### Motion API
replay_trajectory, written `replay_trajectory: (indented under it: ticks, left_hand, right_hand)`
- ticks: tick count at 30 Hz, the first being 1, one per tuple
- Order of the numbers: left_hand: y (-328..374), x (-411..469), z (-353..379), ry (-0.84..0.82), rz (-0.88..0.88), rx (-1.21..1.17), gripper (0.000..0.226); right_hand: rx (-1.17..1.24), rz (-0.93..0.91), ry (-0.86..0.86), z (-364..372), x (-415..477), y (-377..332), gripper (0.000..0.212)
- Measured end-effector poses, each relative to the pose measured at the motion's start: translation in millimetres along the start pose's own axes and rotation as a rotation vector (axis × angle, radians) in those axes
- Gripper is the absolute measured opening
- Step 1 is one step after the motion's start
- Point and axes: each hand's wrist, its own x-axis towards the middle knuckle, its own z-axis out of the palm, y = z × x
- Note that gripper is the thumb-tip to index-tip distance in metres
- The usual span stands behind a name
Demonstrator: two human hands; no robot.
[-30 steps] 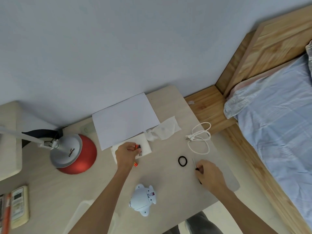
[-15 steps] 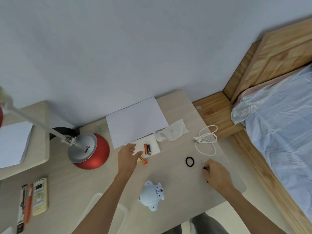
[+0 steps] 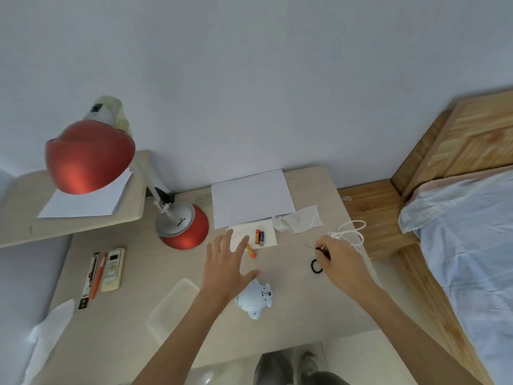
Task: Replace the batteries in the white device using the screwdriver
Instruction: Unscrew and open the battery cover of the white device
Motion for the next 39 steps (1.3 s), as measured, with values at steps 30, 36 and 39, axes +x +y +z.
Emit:
replay_trajectory:
  ticks: [30,36,39]
  left_hand:
    - [-2.7,-59.1,88.0,-0.460,-0.049,-0.349,0.070]
    - [-7.8,-55.5,98.8,-0.507,-0.027,-0.410,0.070]
    - [-11.2,-52.4,101.4,-0.515,-0.016,-0.425,0.070]
  right_hand:
    - [-0.095,-0.045,-0.273,93.0,-31.4,-62.9,0.016]
    - [-0.106,0.029,-0.309,116.4,-30.1,-58.5,0.017]
    - [-0.120,0.053,-0.308,123.3,-34.3,-53.3,0.018]
